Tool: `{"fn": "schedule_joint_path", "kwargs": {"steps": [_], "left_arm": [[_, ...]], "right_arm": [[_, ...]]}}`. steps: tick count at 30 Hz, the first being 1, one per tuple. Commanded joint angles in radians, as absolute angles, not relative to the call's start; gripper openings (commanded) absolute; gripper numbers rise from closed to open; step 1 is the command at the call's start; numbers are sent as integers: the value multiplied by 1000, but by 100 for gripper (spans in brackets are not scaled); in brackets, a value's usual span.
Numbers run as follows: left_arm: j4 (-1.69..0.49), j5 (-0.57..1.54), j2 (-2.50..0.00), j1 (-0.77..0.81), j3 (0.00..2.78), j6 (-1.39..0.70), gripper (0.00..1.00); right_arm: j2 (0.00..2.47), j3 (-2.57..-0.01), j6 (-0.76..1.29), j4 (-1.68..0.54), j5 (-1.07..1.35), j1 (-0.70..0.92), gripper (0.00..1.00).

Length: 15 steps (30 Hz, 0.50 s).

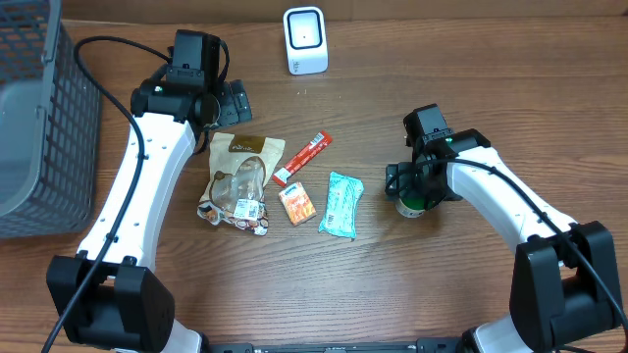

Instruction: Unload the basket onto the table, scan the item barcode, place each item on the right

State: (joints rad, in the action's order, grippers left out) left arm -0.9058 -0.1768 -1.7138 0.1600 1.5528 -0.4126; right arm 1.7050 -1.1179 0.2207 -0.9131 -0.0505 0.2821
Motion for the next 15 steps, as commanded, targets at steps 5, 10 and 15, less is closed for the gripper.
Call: {"fn": "schedule_joint_path", "kwargs": {"steps": [5,10,15], "left_arm": [[-905,-183,-1713,162,1566,-419,100],[-905,-183,-1713,162,1566,-419,100],[-905,-183,-1713,162,1566,-419,100]], "right_arm": [[1714,-1111,235,-931,-44,281,77],[1714,-1111,235,-933,-43,281,76],[1718,-1091,236,-911,-43,281,75]]}}
